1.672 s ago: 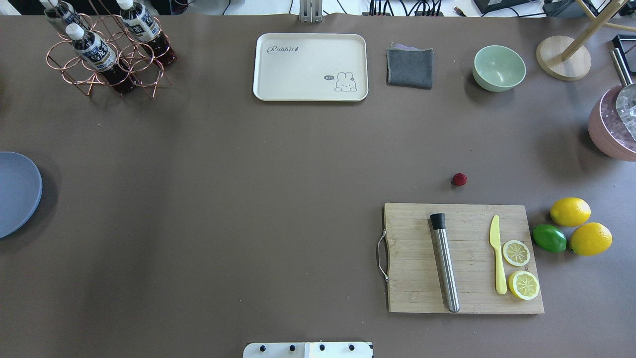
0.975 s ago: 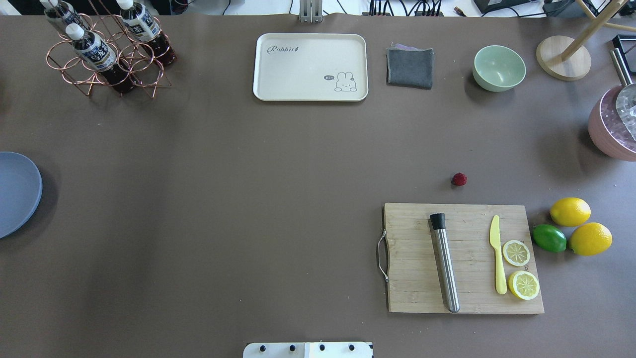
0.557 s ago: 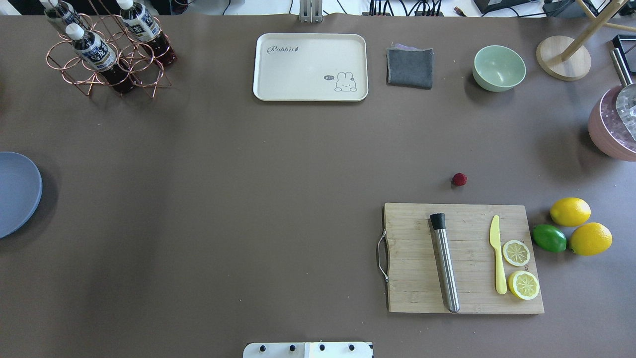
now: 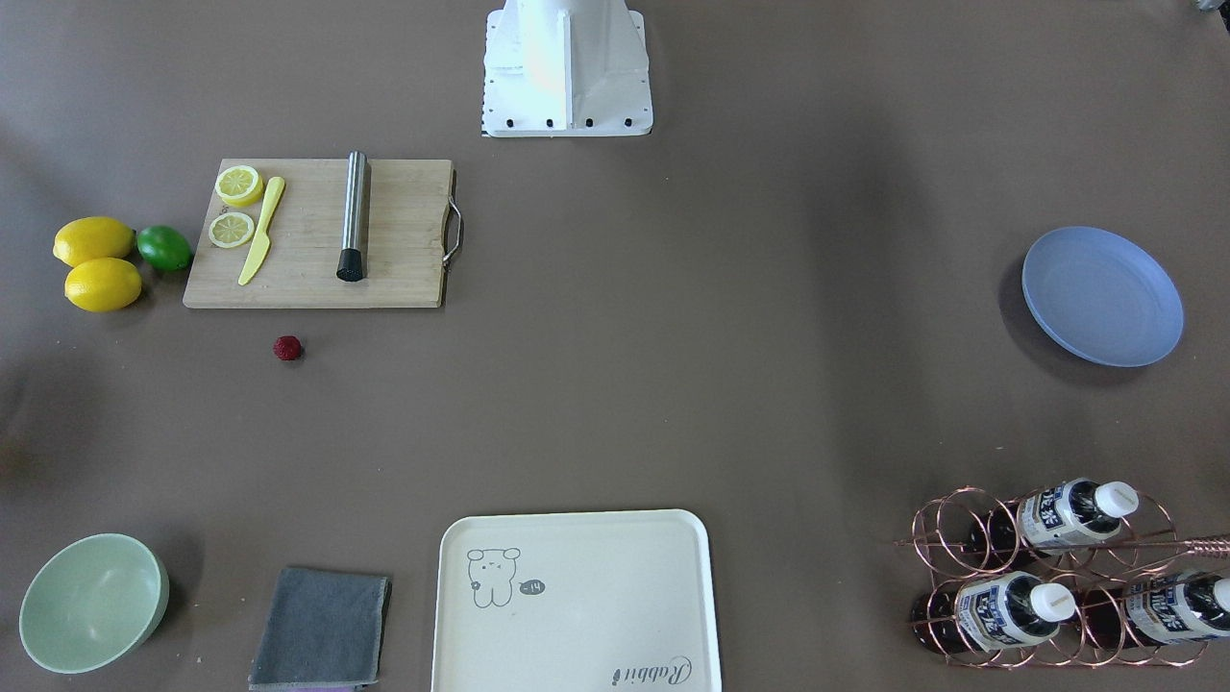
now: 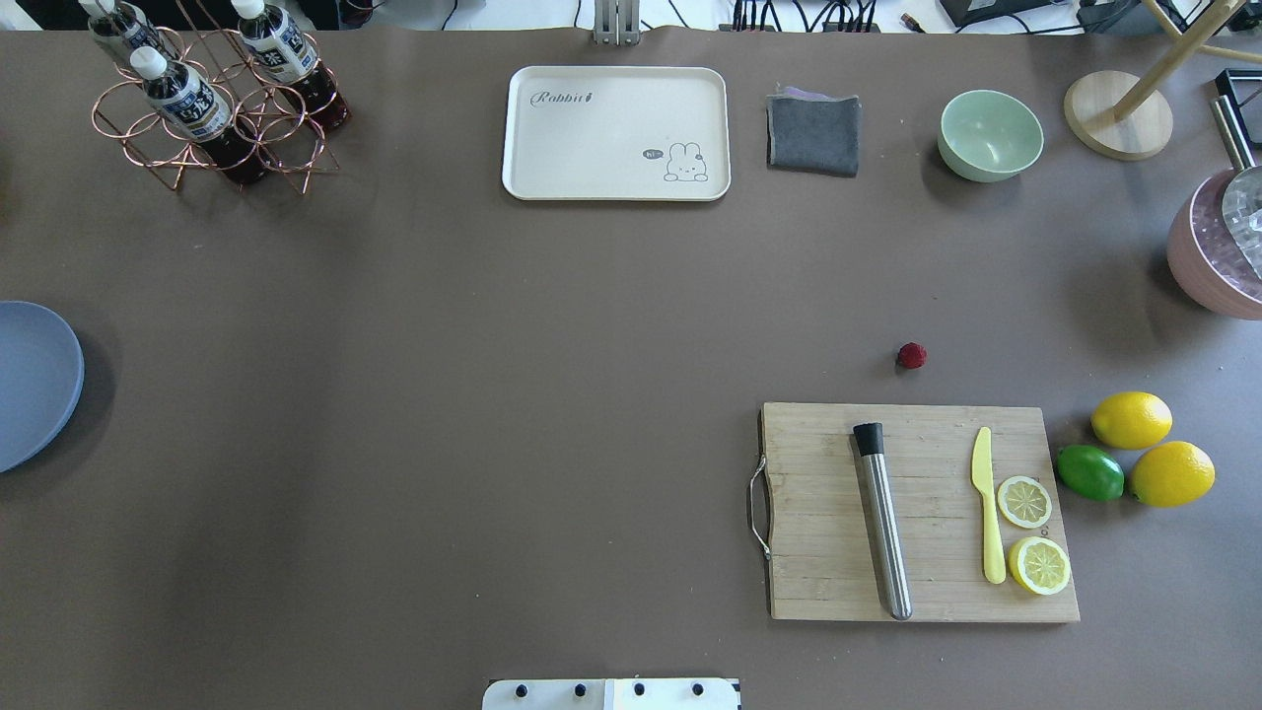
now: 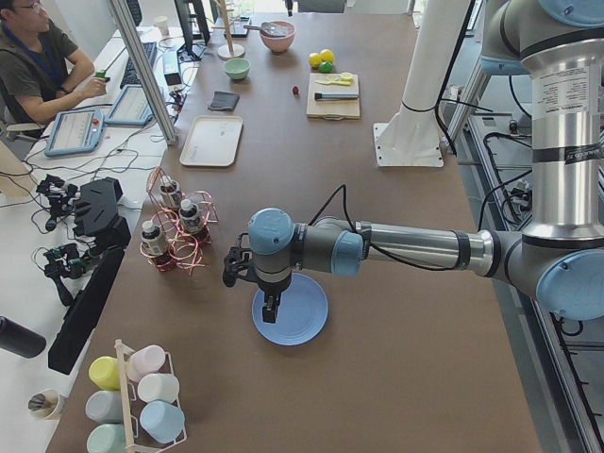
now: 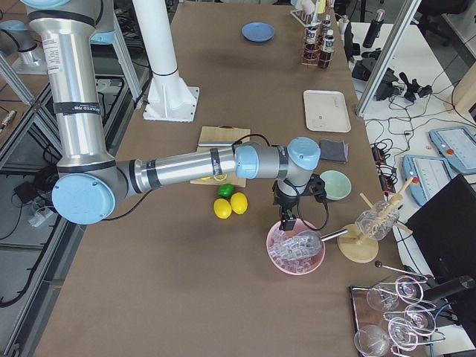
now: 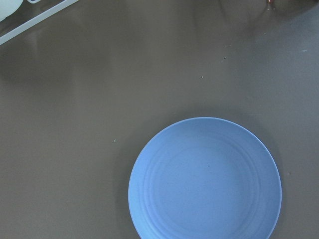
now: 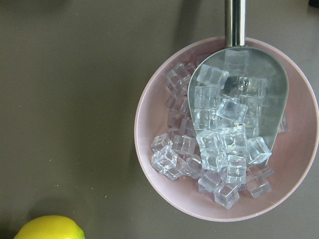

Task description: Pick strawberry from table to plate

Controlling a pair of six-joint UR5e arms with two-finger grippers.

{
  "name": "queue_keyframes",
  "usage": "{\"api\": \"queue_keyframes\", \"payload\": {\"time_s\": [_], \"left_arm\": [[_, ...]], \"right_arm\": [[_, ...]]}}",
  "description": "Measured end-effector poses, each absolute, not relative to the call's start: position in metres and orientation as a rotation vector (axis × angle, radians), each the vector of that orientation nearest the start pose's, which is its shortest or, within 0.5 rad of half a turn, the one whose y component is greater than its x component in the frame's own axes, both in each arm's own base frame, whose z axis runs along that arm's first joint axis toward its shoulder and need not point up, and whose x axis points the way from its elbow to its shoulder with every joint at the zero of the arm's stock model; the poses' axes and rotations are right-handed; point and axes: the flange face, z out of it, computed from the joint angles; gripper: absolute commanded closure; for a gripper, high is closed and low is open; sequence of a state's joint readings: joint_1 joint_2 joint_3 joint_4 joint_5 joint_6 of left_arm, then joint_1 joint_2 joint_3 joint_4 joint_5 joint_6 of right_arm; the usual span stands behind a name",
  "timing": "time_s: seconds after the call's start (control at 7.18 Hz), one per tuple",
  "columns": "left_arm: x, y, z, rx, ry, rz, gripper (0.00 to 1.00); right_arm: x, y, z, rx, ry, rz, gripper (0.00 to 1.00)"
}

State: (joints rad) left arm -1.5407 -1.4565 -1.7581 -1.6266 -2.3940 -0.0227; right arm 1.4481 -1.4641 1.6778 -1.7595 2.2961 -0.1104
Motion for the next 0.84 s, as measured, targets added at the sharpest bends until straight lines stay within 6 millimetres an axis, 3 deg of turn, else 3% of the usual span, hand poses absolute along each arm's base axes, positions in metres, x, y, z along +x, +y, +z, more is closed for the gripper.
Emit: {"api": "queue_keyframes", "payload": {"time_s": [0.84], "left_arm": [[-0.0463,-0.4508,0.6117,0.098,0.828,0.062,0.03]], "right_arm": [[-0.0004,-0.5320,0.5729,0.020,-0.762,-0.237,0.00]]}}
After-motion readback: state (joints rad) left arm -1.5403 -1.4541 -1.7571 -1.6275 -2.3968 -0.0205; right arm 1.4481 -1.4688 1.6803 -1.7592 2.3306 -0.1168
